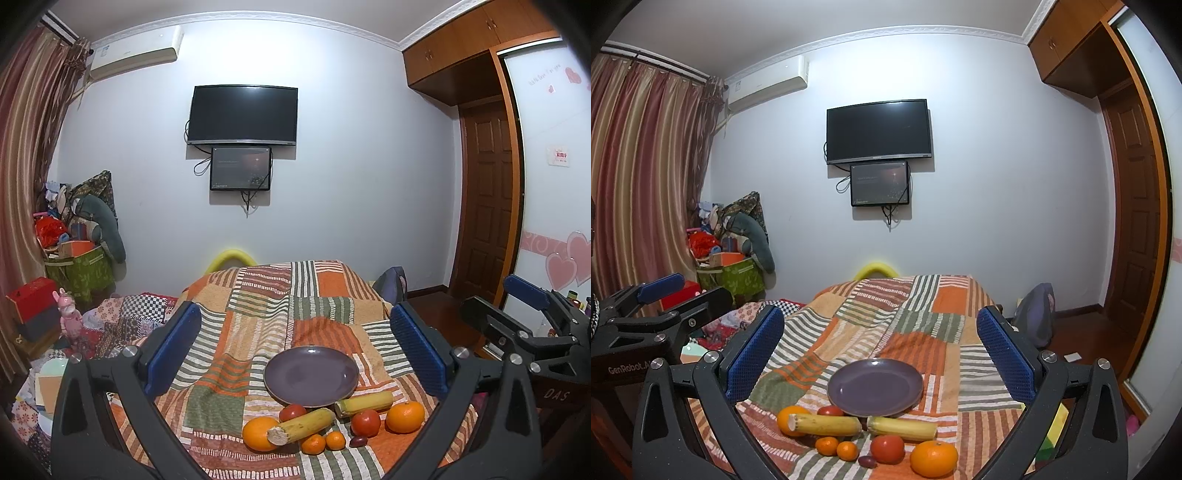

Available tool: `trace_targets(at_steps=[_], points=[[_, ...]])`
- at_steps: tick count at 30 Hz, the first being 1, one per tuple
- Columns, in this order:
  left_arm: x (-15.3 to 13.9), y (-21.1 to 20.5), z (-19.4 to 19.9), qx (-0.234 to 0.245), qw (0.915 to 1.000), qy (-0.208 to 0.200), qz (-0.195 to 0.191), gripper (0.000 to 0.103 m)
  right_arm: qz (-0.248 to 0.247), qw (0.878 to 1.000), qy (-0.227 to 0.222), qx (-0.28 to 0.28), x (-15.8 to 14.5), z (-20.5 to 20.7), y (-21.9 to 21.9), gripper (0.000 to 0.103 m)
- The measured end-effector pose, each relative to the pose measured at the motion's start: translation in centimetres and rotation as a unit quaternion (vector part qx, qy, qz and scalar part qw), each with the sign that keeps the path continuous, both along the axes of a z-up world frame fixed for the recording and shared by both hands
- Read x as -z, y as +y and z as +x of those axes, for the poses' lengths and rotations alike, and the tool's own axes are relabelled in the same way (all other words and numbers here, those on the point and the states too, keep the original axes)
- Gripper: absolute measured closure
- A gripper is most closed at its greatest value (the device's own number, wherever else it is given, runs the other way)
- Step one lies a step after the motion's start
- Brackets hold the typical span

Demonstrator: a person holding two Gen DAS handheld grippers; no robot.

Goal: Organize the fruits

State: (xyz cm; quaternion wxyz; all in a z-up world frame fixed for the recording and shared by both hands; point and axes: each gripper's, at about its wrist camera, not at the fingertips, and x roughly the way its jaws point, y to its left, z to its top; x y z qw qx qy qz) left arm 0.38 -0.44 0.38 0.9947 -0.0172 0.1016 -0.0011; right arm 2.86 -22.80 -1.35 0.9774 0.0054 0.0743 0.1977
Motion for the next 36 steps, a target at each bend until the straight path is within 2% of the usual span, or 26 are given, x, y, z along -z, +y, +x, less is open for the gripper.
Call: trace_targets(at_steps=[36], points=[[0.37, 0.12, 0.10, -0.002, 1.0000, 0.002, -0.003, 0.000, 0.004, 1.000, -0.001, 0.003, 0.18, -0.04, -0.31, 0.000]])
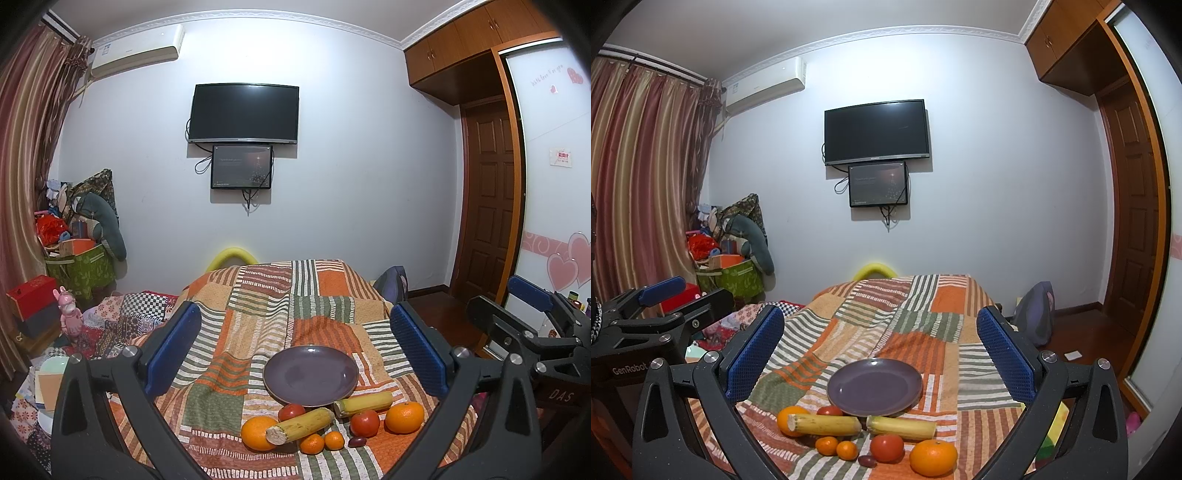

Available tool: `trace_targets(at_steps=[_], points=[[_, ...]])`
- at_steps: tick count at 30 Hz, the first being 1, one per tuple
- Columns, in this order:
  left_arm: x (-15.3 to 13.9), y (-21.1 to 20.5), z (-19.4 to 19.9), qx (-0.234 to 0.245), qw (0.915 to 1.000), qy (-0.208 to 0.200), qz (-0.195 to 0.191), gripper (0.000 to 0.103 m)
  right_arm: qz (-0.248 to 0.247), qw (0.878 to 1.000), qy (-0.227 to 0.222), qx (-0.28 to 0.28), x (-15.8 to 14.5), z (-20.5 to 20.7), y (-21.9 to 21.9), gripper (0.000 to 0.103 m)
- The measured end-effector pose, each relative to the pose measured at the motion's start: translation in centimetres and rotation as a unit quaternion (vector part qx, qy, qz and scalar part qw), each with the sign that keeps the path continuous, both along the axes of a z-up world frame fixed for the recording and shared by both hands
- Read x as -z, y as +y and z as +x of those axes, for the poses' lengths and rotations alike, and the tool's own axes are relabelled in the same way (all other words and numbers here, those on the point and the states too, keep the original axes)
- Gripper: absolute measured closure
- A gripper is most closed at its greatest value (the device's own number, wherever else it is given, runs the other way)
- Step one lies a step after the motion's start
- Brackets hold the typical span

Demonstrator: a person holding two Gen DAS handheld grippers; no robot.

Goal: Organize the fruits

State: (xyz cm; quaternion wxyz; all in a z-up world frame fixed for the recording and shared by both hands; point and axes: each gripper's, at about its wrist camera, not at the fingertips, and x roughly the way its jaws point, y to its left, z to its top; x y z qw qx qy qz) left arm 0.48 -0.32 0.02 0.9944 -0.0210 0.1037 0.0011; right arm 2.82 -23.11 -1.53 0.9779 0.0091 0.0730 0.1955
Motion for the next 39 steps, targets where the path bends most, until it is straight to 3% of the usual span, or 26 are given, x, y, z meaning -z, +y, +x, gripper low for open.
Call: trace_targets(at_steps=[26, 31, 39], points=[[0.5, 0.1, 0.8, 0.000, 0.9999, 0.016, -0.004, 0.000, -0.004, 1.000, 0.006, 0.013, 0.4, 0.4, -0.1, 0.000], [1.3, 0.5, 1.9, 0.003, 0.9991, 0.042, -0.001, 0.022, -0.011, 0.999, 0.027, 0.019, 1.4, 1.3, -0.8, 0.011], [5.0, 2.3, 5.4, 0.014, 0.9910, 0.132, -0.009, 0.034, -0.048, 0.992, 0.108, 0.033, 4.8, 4.1, -2.7, 0.032]])
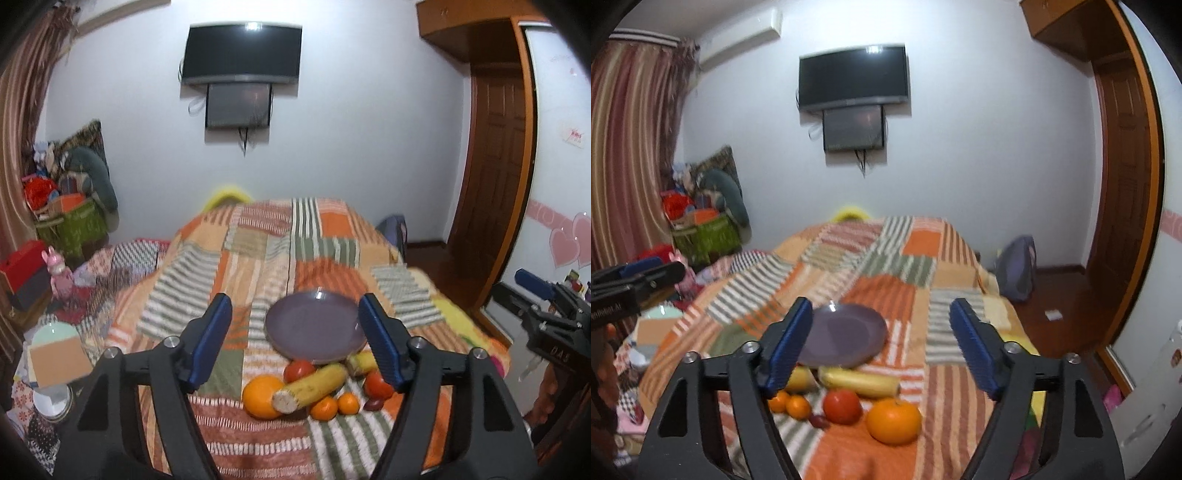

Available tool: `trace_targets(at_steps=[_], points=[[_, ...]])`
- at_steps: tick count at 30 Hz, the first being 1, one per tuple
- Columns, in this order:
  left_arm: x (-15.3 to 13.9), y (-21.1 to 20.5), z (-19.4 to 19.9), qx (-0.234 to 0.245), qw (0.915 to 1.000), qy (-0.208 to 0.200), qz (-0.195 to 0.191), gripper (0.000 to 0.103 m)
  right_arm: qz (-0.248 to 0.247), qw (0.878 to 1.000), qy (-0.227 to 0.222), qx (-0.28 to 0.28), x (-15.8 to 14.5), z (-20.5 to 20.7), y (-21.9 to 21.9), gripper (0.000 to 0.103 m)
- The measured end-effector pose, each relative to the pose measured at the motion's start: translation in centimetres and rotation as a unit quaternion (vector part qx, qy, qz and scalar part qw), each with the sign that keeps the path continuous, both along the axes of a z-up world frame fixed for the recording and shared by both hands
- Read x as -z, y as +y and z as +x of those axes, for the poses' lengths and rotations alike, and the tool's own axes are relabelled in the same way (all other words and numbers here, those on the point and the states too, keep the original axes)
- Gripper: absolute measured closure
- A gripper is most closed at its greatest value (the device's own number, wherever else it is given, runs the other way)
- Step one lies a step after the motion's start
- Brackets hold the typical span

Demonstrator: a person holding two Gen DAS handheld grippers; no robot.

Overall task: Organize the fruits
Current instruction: 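Move left tool toward the corn cob while right tool approaches the large orange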

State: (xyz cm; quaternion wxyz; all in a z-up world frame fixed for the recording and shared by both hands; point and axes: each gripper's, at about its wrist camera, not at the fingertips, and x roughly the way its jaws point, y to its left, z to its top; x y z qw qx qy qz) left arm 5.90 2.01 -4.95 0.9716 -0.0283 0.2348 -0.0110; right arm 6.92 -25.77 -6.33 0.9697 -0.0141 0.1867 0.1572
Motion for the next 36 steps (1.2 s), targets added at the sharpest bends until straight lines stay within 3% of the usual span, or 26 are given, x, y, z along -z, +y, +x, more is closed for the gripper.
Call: trace_targets(at_steps=[8, 12, 17, 22, 30, 36], points=[[4.9, 1.6, 3.0, 0.004, 0.9953, 0.097, 0.002, 0.045, -0.030, 0.995, 0.090, -0.007, 3.8, 1.9, -1.2, 0.034], [7.1, 1.9, 4.1, 0.021, 0.9909, 0.133, 0.001, 0.045, -0.040, 0.989, 0.141, -0.009, 5.9, 3.3, -1.3, 0.044], [9.9, 1.2, 5.1, 0.044, 0.9831, 0.177, 0.005, 0.045, -0.028, 0.979, 0.202, -0.030, 8.5, 4.3, -1.6, 0.044], [12.3, 0.5, 6.0, 0.055, 0.9745, 0.218, 0.004, 0.045, -0.029, 0.971, 0.233, -0.042, 10.2, 4.7, -1.2, 0.044], [14.2, -0.6, 6.7, 0.070, 0.9685, 0.238, 0.018, 0.045, -0.030, 0.965, 0.258, -0.042, 11.4, 5.6, -0.8, 0.041], [14.6, -0.7, 7.3, 0.079, 0.9697, 0.230, 0.020, 0.046, -0.026, 0.960, 0.277, -0.040, 12.2, 6.3, -1.4, 0.040]])
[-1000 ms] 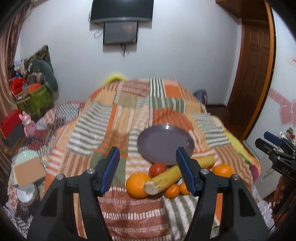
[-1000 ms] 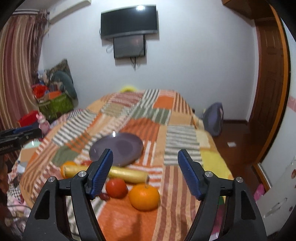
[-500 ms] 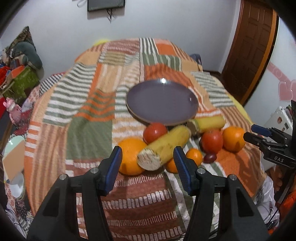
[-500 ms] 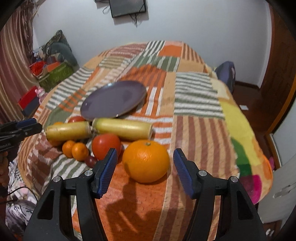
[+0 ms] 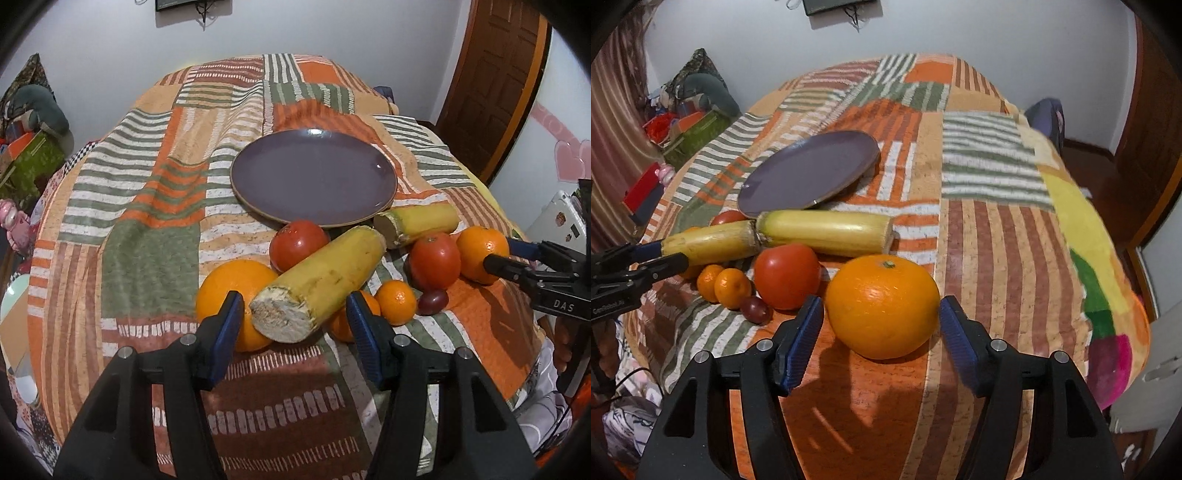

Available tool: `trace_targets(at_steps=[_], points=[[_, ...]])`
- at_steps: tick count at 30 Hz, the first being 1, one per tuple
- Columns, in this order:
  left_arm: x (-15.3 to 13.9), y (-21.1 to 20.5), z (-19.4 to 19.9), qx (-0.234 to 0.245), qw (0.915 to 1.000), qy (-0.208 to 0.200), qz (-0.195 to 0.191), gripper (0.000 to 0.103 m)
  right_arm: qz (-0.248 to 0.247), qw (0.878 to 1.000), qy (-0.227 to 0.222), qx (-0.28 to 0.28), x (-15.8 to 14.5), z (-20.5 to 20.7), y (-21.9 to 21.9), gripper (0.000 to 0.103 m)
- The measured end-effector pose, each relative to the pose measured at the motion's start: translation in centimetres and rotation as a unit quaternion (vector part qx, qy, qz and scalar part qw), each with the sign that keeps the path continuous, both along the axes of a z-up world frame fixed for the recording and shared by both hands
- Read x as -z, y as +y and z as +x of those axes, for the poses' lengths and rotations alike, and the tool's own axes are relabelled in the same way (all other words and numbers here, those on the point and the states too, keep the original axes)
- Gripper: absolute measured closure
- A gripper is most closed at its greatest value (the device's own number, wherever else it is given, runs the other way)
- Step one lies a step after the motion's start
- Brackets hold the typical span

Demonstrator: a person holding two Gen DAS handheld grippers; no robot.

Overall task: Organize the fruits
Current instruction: 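Move left tool toward the corn cob while right tool approaches the large orange, then close left gripper on the yellow corn cob and lift it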

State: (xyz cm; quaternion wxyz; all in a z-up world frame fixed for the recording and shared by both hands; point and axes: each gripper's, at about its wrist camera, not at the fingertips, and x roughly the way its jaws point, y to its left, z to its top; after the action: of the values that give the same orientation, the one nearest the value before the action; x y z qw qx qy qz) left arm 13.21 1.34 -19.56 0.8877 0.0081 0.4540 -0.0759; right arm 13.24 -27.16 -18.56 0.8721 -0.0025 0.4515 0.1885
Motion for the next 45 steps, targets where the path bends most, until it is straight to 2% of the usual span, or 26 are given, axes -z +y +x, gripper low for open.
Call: trace_targets(at_steps=[4, 9, 12, 16, 21, 29, 32, 34, 36, 39, 45], points=[[0.0, -0.4, 0.0, 0.012, 0.9999, -0.011, 0.004, 0.049, 0.030, 0.999, 0.020, 0.007, 0.6, 0.4, -0.4, 0.038], [0.0, -0.6, 0.2, 0.021, 0.9997, -0.015, 0.005, 0.050, 0.021, 1.000, 0.020, 0.003, 0.9, 0.5, 0.0, 0.035], [-0.4, -0.4, 0.1, 0.027, 0.9996, -0.012, -0.005, 0.055, 0.015, 1.000, 0.015, 0.002, 0.9, 0.5, 0.2, 0.035], [-1.0, 0.0, -0.8, 0.037, 0.9991, -0.008, -0.022, 0.062, 0.018, 1.000, 0.013, 0.008, 0.8, 0.4, 0.0, 0.037], [-1.6, 0.2, -2.8, 0.034, 0.9992, -0.012, -0.016, 0.064, 0.010, 1.000, 0.006, 0.012, 0.7, 0.0, 0.2, 0.038], [-2.2, 1.9, -6.1, 0.005, 0.9999, -0.013, 0.002, 0.066, 0.010, 1.000, -0.004, 0.015, 0.0, -0.9, 0.2, 0.038], [-1.5, 3.0, -7.1, 0.000, 0.9999, 0.008, -0.011, 0.066, 0.012, 1.000, -0.007, 0.016, -0.2, -1.3, 0.1, 0.038], [-0.8, 3.0, -7.5, 0.004, 0.9997, 0.022, 0.001, 0.066, 0.014, 1.000, -0.008, 0.015, -0.4, -1.5, 0.1, 0.038], [0.0, 2.8, -7.5, 0.003, 0.9993, 0.036, 0.009, 0.066, 0.014, 1.000, -0.010, 0.014, -0.5, -1.7, 0.3, 0.038], [0.7, 3.0, -6.9, -0.002, 0.9988, 0.048, -0.002, 0.066, 0.012, 1.000, -0.012, 0.012, -0.7, -1.9, 0.4, 0.038], [0.7, 3.1, -5.3, 0.003, 0.9992, 0.040, -0.005, 0.064, 0.011, 1.000, -0.014, 0.011, -0.9, -1.9, 0.6, 0.038]])
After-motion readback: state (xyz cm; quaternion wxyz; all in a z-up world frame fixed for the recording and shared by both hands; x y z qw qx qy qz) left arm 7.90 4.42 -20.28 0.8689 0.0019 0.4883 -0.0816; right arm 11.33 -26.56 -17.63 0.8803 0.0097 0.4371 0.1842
